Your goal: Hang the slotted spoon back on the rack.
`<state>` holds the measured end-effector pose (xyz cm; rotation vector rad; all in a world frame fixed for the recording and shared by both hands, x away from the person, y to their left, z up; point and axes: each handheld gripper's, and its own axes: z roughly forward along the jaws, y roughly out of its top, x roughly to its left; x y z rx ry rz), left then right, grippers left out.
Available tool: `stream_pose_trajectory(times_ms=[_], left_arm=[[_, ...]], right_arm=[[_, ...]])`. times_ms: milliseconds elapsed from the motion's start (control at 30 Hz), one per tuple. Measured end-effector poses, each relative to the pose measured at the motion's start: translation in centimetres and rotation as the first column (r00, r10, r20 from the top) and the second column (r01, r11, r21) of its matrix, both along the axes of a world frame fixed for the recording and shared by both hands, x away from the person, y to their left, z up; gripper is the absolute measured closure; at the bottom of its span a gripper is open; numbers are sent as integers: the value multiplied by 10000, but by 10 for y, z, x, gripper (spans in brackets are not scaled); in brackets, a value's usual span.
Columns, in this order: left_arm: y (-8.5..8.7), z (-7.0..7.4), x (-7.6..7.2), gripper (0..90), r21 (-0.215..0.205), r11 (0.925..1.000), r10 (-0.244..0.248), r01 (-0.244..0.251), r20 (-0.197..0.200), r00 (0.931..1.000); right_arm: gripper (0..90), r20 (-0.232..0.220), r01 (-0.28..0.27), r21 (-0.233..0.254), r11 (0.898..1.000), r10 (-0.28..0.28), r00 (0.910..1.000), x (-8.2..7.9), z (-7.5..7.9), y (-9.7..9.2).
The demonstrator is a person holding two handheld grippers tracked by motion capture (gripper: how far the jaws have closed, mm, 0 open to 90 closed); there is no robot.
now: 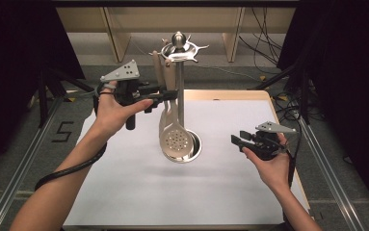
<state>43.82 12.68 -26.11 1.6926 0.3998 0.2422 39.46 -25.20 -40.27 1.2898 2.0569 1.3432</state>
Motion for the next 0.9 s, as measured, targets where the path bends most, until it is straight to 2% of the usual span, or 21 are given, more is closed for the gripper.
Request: stream_pose_trajectory(times_ms=[167,200,500,533,600,867,900], left_arm=[[-1,0,1,723,-9,10000,-11,11,-30,10000],[-1,0,1,724,-11,10000,-12,12,-44,10000],[-2,-2,2,723,35,10000,25,-24,-98,9999],[-2,-3,2,723,13,10000,23,-23,-109,9999],[-2,-3,2,723,7,10000,28,-28,-105,9999],[-3,-4,2,721,-9,10000,35,-35,-120,9999],[-3,-4,2,720,-30,10000,41,-42,-122,9999]], right_arm=[[555,6,0,-33,10000,0,10000,0,0,0],[555,9,53,-335,9994,-53,10000,-1,1,-2],[556,62,13,-385,9993,-11,10000,0,1,-2],[556,129,-52,-88,9999,53,9999,1,-1,0],[555,23,-80,8,10000,80,10000,0,-2,0],[555,-70,-162,111,9998,162,9998,0,-2,2],[555,-19,-116,-17,9999,116,9999,0,-2,1]])
